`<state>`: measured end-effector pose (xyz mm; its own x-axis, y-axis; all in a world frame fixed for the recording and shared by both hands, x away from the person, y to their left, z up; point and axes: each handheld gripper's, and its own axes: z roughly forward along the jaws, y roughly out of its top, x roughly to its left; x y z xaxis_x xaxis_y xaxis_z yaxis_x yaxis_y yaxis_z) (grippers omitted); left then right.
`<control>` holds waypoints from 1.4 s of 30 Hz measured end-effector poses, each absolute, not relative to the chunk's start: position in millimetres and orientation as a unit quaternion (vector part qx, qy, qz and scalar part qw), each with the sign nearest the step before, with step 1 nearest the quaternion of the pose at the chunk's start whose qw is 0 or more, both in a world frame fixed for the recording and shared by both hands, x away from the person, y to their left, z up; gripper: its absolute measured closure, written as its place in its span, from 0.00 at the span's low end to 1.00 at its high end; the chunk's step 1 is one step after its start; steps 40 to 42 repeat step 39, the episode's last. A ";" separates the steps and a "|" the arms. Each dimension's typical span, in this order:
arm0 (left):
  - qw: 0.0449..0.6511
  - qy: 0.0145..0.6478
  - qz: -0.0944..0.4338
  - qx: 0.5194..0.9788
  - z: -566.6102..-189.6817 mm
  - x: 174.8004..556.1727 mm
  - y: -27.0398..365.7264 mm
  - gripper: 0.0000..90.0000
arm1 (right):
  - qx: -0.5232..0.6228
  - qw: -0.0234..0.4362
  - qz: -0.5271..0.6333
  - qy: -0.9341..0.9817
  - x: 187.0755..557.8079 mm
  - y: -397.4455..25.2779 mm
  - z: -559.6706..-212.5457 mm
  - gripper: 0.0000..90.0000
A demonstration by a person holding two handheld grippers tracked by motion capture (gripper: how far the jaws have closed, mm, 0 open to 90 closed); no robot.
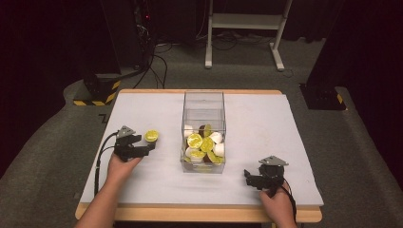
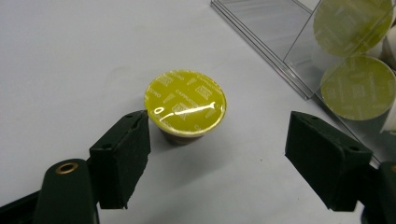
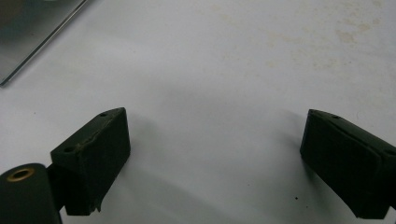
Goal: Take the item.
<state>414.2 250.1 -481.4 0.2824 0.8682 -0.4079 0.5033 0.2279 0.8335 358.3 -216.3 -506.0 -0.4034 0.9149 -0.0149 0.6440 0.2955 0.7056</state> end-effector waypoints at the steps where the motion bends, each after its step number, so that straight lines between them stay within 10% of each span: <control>1: 0.531 0.572 0.171 0.601 -481.8 412.8 251.4 0.25 | 0.502 0.214 0.316 0.776 358.3 -216.3 -506.0 0.09; 42: 0.469 0.540 0.205 0.668 -518.4 334.2 265.1 0.21 | 0.502 0.215 0.315 0.776 358.2 -216.2 -505.9 0.09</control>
